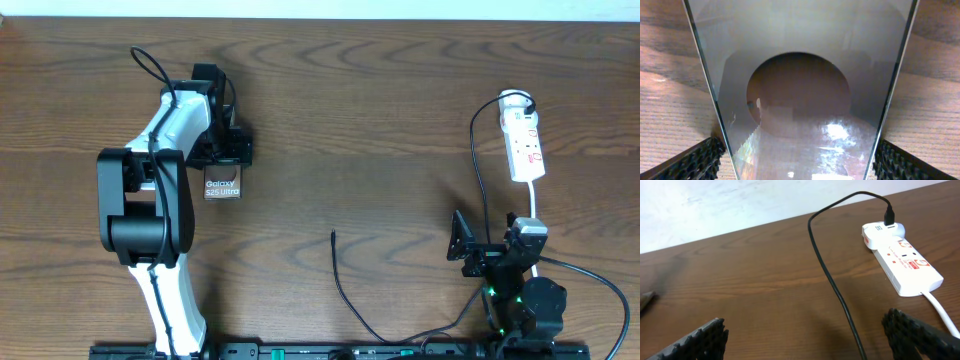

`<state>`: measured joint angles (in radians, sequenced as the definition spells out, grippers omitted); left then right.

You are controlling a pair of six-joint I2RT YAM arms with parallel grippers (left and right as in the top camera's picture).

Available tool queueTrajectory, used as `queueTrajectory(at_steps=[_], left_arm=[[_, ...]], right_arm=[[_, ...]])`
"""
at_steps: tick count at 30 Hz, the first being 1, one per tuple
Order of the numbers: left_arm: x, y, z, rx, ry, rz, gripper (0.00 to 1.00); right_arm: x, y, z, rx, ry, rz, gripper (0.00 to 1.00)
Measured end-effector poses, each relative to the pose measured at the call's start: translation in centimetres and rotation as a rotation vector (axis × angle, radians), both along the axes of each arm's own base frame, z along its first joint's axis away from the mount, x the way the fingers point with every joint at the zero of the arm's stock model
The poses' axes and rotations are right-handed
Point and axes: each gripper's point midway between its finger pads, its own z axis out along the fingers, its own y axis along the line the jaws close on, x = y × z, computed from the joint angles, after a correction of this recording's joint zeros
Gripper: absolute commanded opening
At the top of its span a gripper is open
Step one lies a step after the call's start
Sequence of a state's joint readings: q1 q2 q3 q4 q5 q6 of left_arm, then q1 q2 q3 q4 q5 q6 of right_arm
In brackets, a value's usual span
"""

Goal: Plug charger to phone and switch on socket
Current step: 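Lower the left gripper and close it on the phone's edges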

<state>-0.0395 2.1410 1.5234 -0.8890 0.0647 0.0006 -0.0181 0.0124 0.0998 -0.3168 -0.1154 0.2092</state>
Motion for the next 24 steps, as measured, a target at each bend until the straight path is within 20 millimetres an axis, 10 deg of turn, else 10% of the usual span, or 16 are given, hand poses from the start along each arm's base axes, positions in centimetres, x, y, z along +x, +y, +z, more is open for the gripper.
queueTrajectory(at_steps=[16, 24], left_arm=[[0.07, -0.01, 0.00, -0.001, -0.003, 0.000, 0.93], [0.15, 0.14, 0.00, 0.000, -0.006, 0.004, 0.77]], right_arm=[[0.00, 0.00, 0.00, 0.000, 0.000, 0.000, 0.99], [0.00, 0.00, 0.00, 0.000, 0.000, 0.000, 0.99]])
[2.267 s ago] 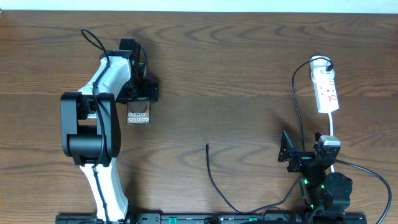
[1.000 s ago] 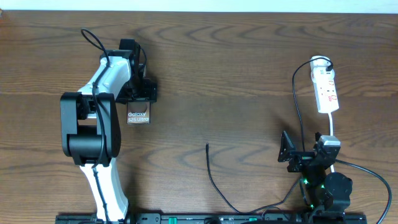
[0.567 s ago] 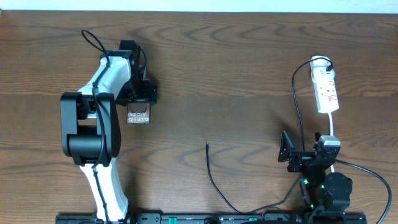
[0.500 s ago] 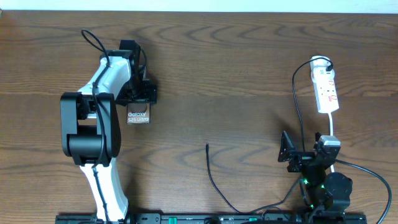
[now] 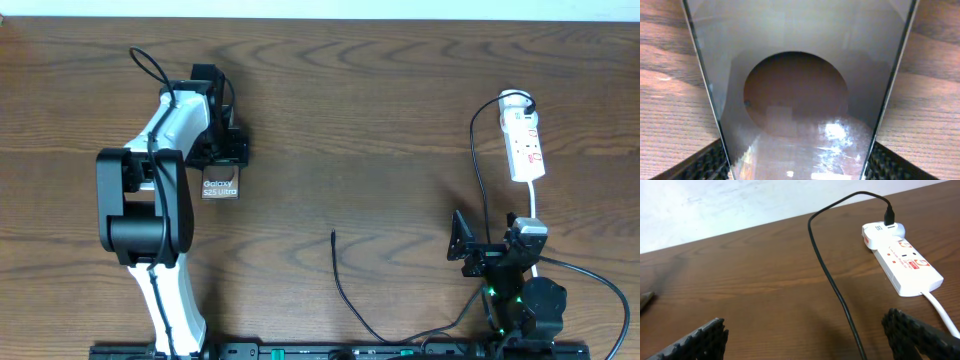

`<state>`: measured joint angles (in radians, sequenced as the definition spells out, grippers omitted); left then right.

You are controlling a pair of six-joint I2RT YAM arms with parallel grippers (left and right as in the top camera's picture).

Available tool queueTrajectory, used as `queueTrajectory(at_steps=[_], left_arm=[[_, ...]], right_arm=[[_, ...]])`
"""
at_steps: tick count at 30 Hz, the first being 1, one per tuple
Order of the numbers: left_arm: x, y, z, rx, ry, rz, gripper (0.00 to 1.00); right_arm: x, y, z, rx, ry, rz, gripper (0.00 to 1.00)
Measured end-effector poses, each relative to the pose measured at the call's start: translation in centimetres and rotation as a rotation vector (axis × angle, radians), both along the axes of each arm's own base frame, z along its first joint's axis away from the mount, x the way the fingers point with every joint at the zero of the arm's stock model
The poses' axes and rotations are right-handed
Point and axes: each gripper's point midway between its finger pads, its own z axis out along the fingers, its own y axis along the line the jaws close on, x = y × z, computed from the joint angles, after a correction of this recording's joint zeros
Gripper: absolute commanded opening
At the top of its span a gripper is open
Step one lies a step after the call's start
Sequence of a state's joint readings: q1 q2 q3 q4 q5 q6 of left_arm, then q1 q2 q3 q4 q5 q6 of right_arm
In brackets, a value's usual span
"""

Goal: Plug charger to phone and switch on socket
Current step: 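Lower the left gripper and close it on the phone's edges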

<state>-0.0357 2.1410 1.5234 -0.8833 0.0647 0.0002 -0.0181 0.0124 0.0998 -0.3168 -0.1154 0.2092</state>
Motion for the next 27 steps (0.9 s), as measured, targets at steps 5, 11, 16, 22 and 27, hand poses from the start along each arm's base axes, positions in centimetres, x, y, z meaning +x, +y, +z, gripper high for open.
queueTrajectory(at_steps=[5, 11, 16, 22, 27], left_arm=[[0.01, 0.01, 0.00, 0.000, 0.000, 0.000, 0.77], [0.00, 0.01, 0.00, 0.000, 0.000, 0.000, 0.77], [0.01, 0.01, 0.00, 0.000, 0.000, 0.000, 0.76], [0.01, 0.01, 0.00, 0.000, 0.000, 0.000, 0.71], [0.02, -0.02, 0.03, -0.003, -0.001, 0.000, 0.70]], right_arm=[[0.00, 0.00, 0.00, 0.000, 0.000, 0.000, 0.99], [0.00, 0.00, 0.00, 0.000, 0.000, 0.000, 0.99], [0.00, 0.00, 0.00, 0.000, 0.000, 0.000, 0.99], [0.00, 0.00, 0.00, 0.000, 0.000, 0.000, 0.99], [0.00, 0.00, 0.00, 0.000, 0.000, 0.000, 0.99]])
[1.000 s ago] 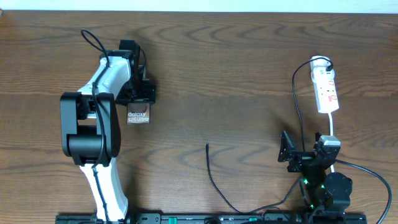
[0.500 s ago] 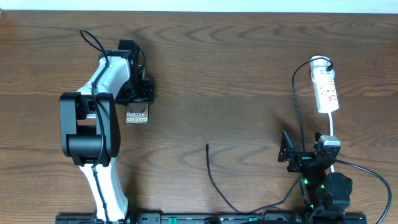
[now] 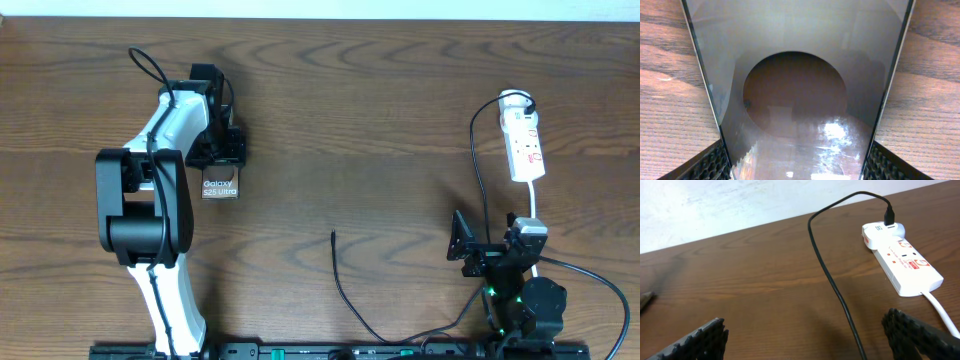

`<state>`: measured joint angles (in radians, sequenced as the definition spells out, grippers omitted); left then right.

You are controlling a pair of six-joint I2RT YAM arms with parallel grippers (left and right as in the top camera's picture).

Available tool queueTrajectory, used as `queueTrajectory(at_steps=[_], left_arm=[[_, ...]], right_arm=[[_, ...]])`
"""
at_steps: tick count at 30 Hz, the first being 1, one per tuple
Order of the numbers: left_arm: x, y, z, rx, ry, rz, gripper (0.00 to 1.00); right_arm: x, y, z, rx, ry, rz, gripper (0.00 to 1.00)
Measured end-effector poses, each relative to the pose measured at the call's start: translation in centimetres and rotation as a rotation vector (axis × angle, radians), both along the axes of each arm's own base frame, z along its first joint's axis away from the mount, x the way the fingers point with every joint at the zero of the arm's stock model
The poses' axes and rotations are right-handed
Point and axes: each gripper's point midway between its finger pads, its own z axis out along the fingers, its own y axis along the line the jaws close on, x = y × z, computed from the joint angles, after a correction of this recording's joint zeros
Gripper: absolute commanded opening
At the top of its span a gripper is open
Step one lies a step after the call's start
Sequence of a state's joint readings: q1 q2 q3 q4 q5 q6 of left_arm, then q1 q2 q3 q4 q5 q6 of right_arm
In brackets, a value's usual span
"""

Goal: Plug charger to phone and switch on socket
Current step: 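Lower the left gripper and close it on the phone's edges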

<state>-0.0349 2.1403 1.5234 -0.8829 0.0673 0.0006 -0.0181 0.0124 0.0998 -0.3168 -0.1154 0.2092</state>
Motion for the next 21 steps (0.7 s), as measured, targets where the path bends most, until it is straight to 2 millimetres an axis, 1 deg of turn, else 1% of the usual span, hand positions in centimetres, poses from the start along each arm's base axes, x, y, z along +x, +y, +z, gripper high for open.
queueTrajectory(at_steps=[13, 17, 21], left_arm=[[0.00, 0.01, 0.00, 0.000, 0.000, 0.000, 0.68], [0.00, 0.01, 0.00, 0.000, 0.000, 0.000, 0.64], [0.00, 0.01, 0.00, 0.000, 0.000, 0.000, 0.63]], right_arm=[[0.00, 0.00, 0.00, 0.000, 0.000, 0.000, 0.99], [0.00, 0.00, 0.00, 0.000, 0.000, 0.000, 0.99], [0.00, 0.00, 0.00, 0.000, 0.000, 0.000, 0.99]])
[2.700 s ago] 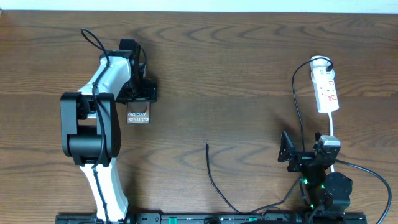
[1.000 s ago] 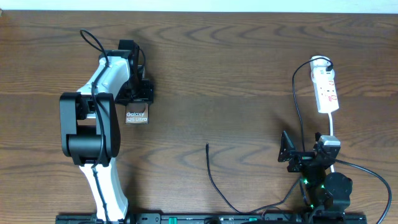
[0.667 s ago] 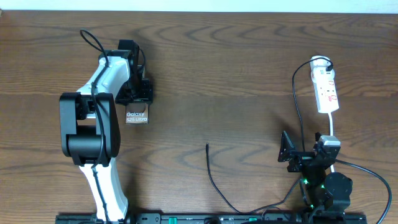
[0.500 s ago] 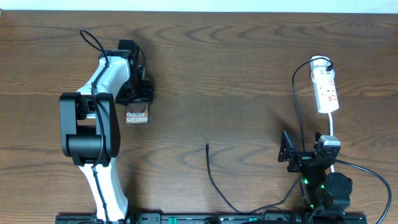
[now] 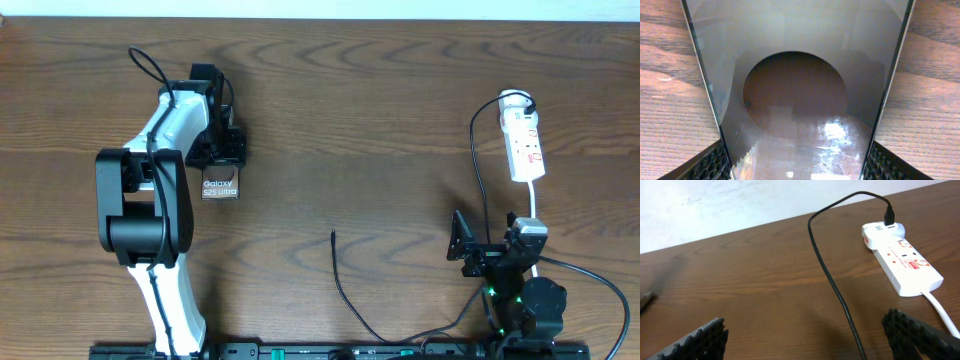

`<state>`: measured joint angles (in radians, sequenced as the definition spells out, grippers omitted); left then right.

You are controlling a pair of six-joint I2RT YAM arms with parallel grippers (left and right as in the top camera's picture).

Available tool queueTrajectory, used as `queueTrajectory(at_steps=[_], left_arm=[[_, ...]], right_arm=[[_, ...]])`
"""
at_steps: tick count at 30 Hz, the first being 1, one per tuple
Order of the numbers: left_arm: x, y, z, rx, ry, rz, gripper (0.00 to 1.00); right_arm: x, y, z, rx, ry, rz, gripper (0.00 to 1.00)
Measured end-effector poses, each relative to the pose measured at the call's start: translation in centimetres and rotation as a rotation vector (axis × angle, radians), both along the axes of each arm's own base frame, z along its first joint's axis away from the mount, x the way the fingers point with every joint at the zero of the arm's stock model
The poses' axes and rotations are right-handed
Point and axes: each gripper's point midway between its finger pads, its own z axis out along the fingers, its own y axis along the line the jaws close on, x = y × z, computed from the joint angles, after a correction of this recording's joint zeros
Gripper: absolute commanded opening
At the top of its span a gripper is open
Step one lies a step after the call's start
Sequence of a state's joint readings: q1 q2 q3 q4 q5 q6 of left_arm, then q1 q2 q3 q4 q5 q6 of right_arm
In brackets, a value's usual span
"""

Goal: Plug charger to phone and switch on socket
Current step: 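Lower the left gripper and close it on the phone's edges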

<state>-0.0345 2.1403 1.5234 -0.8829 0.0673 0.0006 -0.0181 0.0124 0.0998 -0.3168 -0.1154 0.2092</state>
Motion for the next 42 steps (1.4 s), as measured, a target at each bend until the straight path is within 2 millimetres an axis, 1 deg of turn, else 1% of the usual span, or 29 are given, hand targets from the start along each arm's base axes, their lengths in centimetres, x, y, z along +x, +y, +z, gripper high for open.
queueTrajectory(at_steps=[4, 8, 12, 16, 18, 19, 22, 24, 26, 27, 42], left_arm=[[0.00, 0.00, 0.00, 0.000, 0.000, 0.000, 0.61], [0.00, 0.00, 0.00, 0.000, 0.000, 0.000, 0.56], [0.00, 0.00, 0.00, 0.000, 0.000, 0.000, 0.49], [0.00, 0.00, 0.00, 0.000, 0.000, 0.000, 0.46], [0.00, 0.00, 0.00, 0.000, 0.000, 0.000, 0.42], [0.00, 0.00, 0.00, 0.000, 0.000, 0.000, 0.39], [0.00, -0.01, 0.00, 0.000, 0.000, 0.000, 0.24], [0.00, 0.00, 0.00, 0.000, 0.000, 0.000, 0.19], [0.00, 0.00, 0.00, 0.000, 0.000, 0.000, 0.08], [0.00, 0.00, 0.00, 0.000, 0.000, 0.000, 0.07], [0.02, 0.00, 0.03, 0.000, -0.001, 0.000, 0.08]], right_arm=[[0.00, 0.00, 0.00, 0.000, 0.000, 0.000, 0.99], [0.00, 0.00, 0.00, 0.000, 0.000, 0.000, 0.99], [0.00, 0.00, 0.00, 0.000, 0.000, 0.000, 0.99], [0.00, 0.00, 0.00, 0.000, 0.000, 0.000, 0.99], [0.00, 0.00, 0.00, 0.000, 0.000, 0.000, 0.99], [0.00, 0.00, 0.00, 0.000, 0.000, 0.000, 0.99], [0.00, 0.00, 0.00, 0.000, 0.000, 0.000, 0.99], [0.00, 0.00, 0.00, 0.000, 0.000, 0.000, 0.99], [0.00, 0.00, 0.00, 0.000, 0.000, 0.000, 0.99], [0.00, 0.00, 0.00, 0.000, 0.000, 0.000, 0.99], [0.00, 0.00, 0.00, 0.000, 0.000, 0.000, 0.99]])
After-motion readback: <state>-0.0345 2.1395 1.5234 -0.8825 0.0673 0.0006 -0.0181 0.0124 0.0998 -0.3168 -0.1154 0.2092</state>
